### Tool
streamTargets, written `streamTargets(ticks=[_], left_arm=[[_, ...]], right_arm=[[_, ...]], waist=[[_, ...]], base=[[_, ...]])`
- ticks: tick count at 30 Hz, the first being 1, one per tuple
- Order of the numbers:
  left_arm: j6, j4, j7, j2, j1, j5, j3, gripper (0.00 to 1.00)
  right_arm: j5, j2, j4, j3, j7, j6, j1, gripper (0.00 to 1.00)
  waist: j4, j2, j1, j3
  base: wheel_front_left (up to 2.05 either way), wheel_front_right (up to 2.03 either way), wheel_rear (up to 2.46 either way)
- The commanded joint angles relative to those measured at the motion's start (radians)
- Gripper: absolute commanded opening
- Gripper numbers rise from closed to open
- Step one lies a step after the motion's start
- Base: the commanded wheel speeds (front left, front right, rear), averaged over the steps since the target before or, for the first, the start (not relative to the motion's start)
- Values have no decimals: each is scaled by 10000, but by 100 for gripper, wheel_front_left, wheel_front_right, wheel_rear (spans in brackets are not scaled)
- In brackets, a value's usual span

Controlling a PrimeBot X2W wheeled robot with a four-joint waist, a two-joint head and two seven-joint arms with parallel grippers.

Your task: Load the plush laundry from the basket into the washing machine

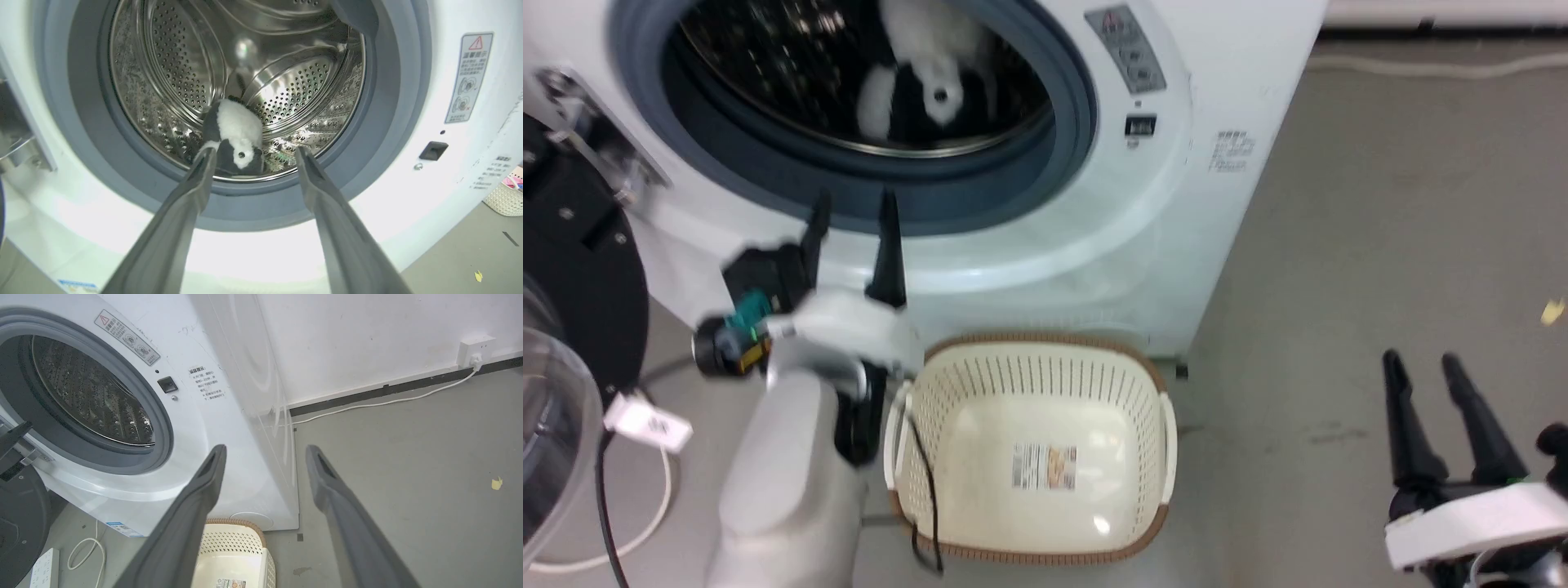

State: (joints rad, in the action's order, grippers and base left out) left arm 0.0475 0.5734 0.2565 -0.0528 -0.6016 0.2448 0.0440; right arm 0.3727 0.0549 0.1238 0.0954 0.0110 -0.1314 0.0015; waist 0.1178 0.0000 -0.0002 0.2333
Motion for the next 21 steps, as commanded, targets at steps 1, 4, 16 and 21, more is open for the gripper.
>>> streamTargets(ticks=[1,4,16,21], left_arm=[[61,-42,53,1,255,-62,10,100],[14,-222,53,-16,948,-147,-22,100],[-155,-1001,53,-237,3098,-402,80,100],[-238,-1429,40,-280,3769,-406,138,100]], right_arm=[[-17,-41,-63,-32,62,7,141,100],[-13,-43,-276,-144,182,7,383,100],[-1254,-46,-775,-393,455,7,1233,100],[-1497,-46,-873,-447,479,7,1399,100]], waist=[[-20,0,2,-548],[-72,0,2,-1023],[-199,0,2,-2573],[-281,0,2,-2859]], base=[[0,0,0],[0,0,0],[0,0,0],[0,0,0]])
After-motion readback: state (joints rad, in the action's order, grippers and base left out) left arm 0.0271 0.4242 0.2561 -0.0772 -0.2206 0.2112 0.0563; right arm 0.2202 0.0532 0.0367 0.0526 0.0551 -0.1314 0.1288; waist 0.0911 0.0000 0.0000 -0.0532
